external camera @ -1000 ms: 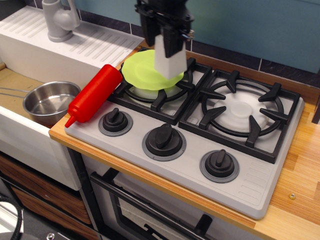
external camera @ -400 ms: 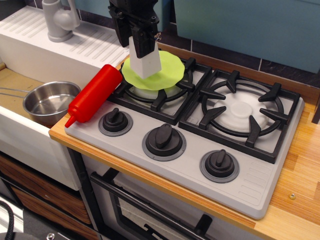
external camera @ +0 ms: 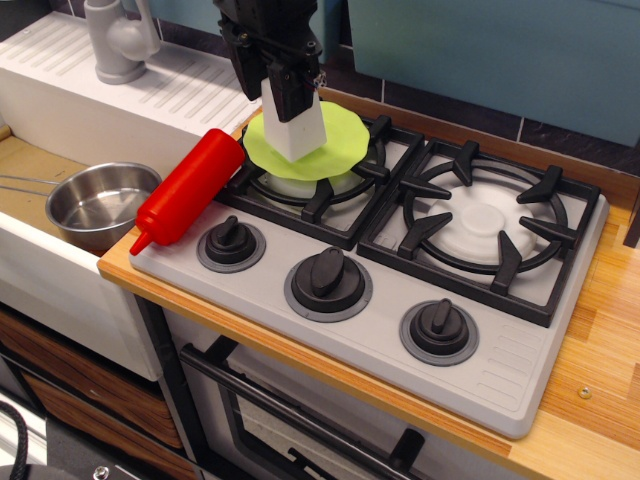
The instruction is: Put saltcontainer on plate and ketchupbottle in pot or pan in sink
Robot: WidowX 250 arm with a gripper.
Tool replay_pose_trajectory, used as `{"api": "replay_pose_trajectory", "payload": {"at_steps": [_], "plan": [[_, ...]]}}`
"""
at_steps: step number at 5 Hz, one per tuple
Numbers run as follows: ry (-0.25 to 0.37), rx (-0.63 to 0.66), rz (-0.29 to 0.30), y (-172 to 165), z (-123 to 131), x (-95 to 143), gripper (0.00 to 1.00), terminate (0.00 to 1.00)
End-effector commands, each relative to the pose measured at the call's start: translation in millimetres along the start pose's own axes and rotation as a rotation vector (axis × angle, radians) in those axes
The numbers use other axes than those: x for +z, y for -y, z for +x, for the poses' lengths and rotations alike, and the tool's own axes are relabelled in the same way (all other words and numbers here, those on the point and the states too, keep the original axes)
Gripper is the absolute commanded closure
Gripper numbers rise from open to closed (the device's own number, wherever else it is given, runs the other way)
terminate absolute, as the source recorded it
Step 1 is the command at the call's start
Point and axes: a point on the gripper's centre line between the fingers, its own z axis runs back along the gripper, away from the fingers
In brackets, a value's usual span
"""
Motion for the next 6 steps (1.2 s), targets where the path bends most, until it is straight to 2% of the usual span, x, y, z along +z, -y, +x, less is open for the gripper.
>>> {"api": "replay_pose_trajectory", "payload": {"at_steps": [1, 4, 6], "plan": [[0.078, 0.001, 0.044, 4.8, 12.1, 27.4, 0.00, 0.00], [0.036, 0.017, 0.034, 14.3, 13.2, 39.8, 0.00, 0.00], [-0.031, 0.019, 0.019, 14.5, 7.6, 70.8, 0.00, 0.00]]}}
